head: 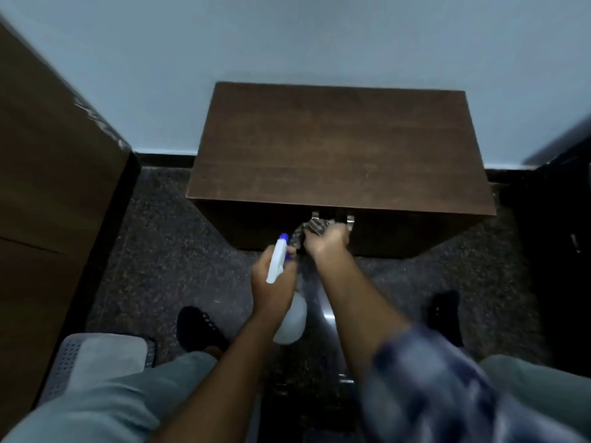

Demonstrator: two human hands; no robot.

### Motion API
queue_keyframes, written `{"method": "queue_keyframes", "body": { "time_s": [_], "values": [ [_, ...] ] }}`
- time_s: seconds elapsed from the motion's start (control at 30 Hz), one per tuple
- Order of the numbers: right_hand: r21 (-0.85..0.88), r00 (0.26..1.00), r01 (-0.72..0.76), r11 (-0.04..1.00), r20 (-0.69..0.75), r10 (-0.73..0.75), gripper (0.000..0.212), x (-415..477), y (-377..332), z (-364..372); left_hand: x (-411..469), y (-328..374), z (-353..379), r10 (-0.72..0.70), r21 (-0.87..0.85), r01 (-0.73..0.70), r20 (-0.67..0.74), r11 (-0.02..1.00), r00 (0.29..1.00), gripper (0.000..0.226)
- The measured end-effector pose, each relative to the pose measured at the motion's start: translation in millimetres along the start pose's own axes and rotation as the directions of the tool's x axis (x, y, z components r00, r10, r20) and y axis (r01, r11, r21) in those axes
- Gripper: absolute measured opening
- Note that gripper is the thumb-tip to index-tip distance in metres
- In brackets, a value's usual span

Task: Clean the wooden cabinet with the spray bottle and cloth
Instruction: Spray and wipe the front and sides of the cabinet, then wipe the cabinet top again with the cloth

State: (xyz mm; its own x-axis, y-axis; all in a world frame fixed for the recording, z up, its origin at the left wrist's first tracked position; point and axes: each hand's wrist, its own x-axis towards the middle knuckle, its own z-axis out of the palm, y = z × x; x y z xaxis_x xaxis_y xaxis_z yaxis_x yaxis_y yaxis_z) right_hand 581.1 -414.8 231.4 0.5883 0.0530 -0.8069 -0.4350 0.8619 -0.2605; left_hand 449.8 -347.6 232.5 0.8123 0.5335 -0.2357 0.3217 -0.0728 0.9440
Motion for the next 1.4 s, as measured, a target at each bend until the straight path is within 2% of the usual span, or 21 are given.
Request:
{"method": "queue_keyframes", "body": {
  "time_s": [0.1, 0.2, 0.3, 0.47, 0.6, 0.7, 0.8, 0.9, 1.07, 1.13, 1.17, 1.23, 1.3, 1.33, 1.37, 1.4],
  "values": [
    [0.019, 0.999, -0.018, 1.0, 0.04, 0.017, 0.025, -19, -13, -43, -8, 9, 0, -0.005, 0.021, 0.004, 0.034, 1.0, 0.999, 0.029],
    [0.15, 0.998, -0.011, 0.989, 0.065, 0.001, 0.035, -38, -40, -90, -11, 14, 13, 0.01, 0.048, -0.014, 0.076, 0.999, 0.997, 0.03],
    [0.239, 0.998, 0.057, 0.969, 0.025, -0.065, 0.045, -43, -59, -98, -10, 20, 33, 0.023, 0.078, -0.036, 0.165, 0.996, 0.986, 0.027],
    [0.136, 0.998, 0.062, 0.989, -0.032, -0.059, 0.033, -28, -60, -50, -3, 30, 61, -0.011, 0.098, -0.005, 0.165, 0.995, 0.986, 0.013],
    [0.068, 0.985, 0.029, 0.997, -0.173, -0.016, 0.05, -2, -61, -7, -1, 33, 61, 0.018, 0.064, -0.03, 0.175, 0.998, 0.984, 0.019],
    [-0.048, 0.977, 0.093, 0.995, -0.19, -0.1, 0.042, -2, -56, -14, 1, 30, 51, 0.045, 0.035, -0.051, 0.157, 0.998, 0.987, 0.019],
    [-0.125, 0.988, 0.056, 0.991, -0.137, -0.073, 0.035, -10, -69, -29, 3, 34, 43, 0.028, 0.068, -0.039, 0.158, 0.997, 0.987, 0.027],
    [-0.185, 0.998, 0.059, 0.981, -0.022, -0.064, 0.023, -51, -100, -49, 1, 45, 41, 0.021, 0.055, -0.029, 0.13, 0.998, 0.991, 0.029],
    [-0.388, 0.951, 0.306, 0.87, 0.177, -0.255, 0.036, -123, -161, -34, -3, 78, 47, 0.113, 0.047, -0.121, 0.136, 0.992, 0.984, 0.029],
    [-0.463, 0.892, 0.443, 0.767, 0.308, -0.329, 0.033, -147, -185, -8, -4, 97, 48, 0.147, 0.009, -0.149, 0.142, 0.989, 0.979, 0.029],
    [-0.526, 0.839, 0.542, 0.655, 0.389, -0.381, 0.03, -154, -197, 4, -4, 105, 49, 0.169, -0.007, -0.17, 0.144, 0.985, 0.975, 0.029],
    [-0.598, 0.673, 0.737, 0.316, 0.603, -0.428, 0.028, -166, -217, 23, -5, 120, 49, 0.216, -0.028, -0.214, 0.146, 0.976, 0.965, 0.03],
    [-0.542, 0.511, 0.84, -0.012, 0.799, -0.316, 0.022, -168, -229, 34, -4, 132, 49, 0.238, -0.045, -0.234, 0.137, 0.971, 0.962, 0.031],
    [-0.507, 0.47, 0.838, -0.202, 0.859, -0.206, 0.022, -162, -232, 38, -3, 135, 48, 0.233, -0.052, -0.228, 0.133, 0.972, 0.963, 0.032],
    [-0.478, 0.482, 0.782, -0.399, 0.87, -0.098, 0.032, -151, -233, 37, -2, 137, 49, 0.223, -0.056, -0.217, 0.128, 0.975, 0.967, 0.033],
    [-0.465, 0.526, 0.701, -0.541, 0.849, -0.049, 0.047, -137, -235, 32, -1, 138, 49, 0.211, -0.057, -0.206, 0.122, 0.977, 0.97, 0.033]
  ]
}}
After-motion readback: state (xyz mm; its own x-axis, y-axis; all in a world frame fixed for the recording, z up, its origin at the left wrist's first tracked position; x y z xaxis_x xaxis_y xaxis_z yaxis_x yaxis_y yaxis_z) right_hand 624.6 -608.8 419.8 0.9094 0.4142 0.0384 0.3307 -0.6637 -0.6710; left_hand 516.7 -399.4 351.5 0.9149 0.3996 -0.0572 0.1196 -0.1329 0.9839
